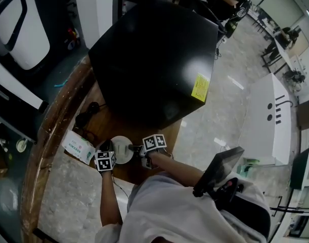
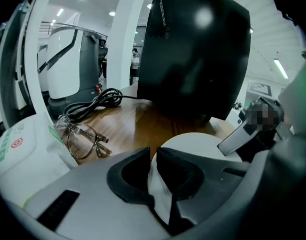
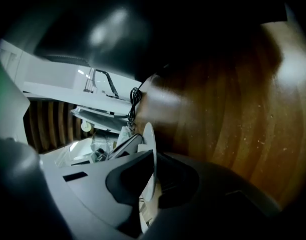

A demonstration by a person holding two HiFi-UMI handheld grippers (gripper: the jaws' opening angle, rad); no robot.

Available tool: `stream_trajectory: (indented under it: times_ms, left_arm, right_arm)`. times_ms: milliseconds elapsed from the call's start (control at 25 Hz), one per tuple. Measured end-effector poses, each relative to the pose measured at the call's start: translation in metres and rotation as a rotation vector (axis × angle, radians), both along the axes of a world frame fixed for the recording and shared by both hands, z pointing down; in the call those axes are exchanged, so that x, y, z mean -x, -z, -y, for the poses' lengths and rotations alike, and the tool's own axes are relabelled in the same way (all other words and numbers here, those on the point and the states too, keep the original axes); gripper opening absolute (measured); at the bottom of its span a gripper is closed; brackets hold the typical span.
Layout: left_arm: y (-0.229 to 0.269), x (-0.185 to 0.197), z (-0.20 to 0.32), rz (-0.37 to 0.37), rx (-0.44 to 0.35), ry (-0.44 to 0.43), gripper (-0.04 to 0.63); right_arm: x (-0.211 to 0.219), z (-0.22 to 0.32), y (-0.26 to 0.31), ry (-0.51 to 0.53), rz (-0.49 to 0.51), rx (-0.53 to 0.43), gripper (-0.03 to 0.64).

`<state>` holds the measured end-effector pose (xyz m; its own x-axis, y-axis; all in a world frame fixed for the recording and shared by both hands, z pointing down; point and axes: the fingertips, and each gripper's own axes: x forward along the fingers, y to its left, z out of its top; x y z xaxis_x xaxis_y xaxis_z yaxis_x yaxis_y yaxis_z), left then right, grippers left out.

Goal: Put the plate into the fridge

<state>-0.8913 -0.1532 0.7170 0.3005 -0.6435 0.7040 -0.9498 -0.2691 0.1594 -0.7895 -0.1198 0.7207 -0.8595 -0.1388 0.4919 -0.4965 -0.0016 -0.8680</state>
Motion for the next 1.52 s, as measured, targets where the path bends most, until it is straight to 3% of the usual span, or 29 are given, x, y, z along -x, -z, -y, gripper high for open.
stream_trajectory:
  times_ms: [360, 680, 1080, 1280, 1520]
  left_arm:
    - [0.027, -0.016, -0.027, 0.018, -0.025, 0.032, 0.052]
    - [0.045, -0.002, -0.053, -0.021, -0.111, 0.098, 0.052]
    - [0.025, -0.020, -0.033, -0.028, -0.173, 0.021, 0.040]
    - [0.026, -0.066, -0.033, -0.017, -0.190, -0.021, 0.034]
    - [0.021, -0.163, -0.046, -0.013, -0.198, -0.048, 0.028]
  right_arm:
    - [-0.023, -0.017, 0.035, 0.070, -0.012, -0.090, 0.025]
    - [-0.036, -0.034, 0.037, 0.010, 0.033, -0.103, 0.025]
    - [-0.061, -0.013, 0.007, -0.056, 0.033, -0.159, 0.025]
    - [-0.103, -0.017, 0.005, -0.108, 0.067, -0.135, 0.025]
    - [-0.204, -0.019, 0.009, -0.160, 0.083, -0.151, 0.025]
